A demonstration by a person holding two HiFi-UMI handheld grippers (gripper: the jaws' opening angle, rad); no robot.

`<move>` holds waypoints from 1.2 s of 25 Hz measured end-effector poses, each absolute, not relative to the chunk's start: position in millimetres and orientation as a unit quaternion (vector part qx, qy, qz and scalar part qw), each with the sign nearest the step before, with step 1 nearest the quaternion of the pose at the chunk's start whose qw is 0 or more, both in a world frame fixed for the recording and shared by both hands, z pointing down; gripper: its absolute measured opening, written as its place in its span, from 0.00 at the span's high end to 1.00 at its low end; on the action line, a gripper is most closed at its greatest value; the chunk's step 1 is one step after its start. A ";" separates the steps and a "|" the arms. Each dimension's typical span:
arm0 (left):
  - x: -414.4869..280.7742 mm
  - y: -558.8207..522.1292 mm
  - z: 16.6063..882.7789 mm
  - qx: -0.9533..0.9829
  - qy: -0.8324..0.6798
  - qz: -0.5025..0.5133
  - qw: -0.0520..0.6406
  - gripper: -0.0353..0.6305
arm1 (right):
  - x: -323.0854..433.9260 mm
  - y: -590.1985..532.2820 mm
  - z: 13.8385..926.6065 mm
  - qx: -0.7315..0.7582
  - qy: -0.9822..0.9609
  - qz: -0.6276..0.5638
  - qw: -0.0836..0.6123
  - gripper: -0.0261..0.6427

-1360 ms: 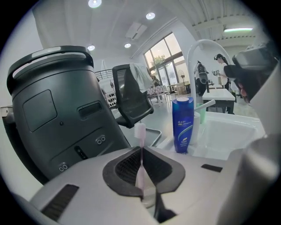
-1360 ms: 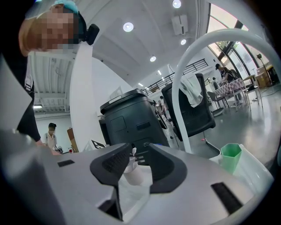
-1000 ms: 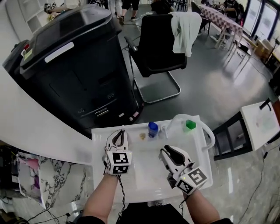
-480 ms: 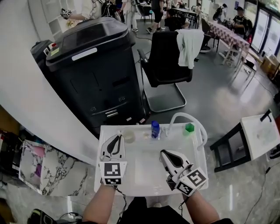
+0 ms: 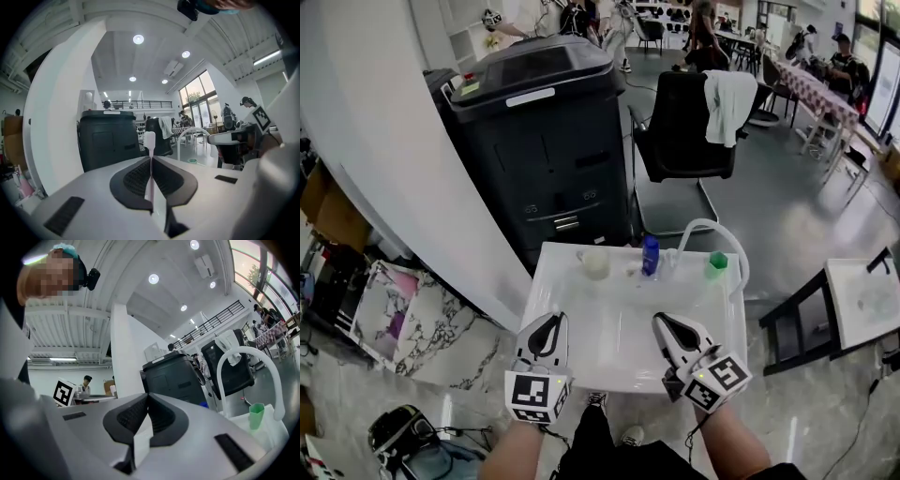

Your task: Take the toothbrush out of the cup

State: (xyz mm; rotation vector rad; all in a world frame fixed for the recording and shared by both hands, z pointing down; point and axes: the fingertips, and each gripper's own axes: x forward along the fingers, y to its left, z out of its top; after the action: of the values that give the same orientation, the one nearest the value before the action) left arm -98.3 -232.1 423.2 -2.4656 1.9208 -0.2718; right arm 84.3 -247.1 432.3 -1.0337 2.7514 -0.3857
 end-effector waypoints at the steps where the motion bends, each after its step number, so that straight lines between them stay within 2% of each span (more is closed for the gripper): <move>1: -100.9 -222.5 425.0 -0.785 0.614 -0.088 -0.003 0.91 | 82.6 -243.6 433.2 -0.346 0.924 -0.133 0.088 0.94; 13: -127.4 -162.1 439.4 -0.799 0.594 -0.087 -0.030 0.91 | 38.4 -206.4 456.6 -0.351 0.923 -0.146 0.058 0.94; 30: -175.7 -81.1 465.0 -0.874 0.478 -0.067 -0.056 0.91 | -17.8 -92.0 467.1 -0.474 0.870 -0.133 0.025 0.94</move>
State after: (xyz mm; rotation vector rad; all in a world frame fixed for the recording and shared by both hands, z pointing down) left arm -175.7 -81.1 465.0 -2.8493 1.5575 -0.2191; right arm -17.8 -92.0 467.1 -1.4646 2.6915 -0.4124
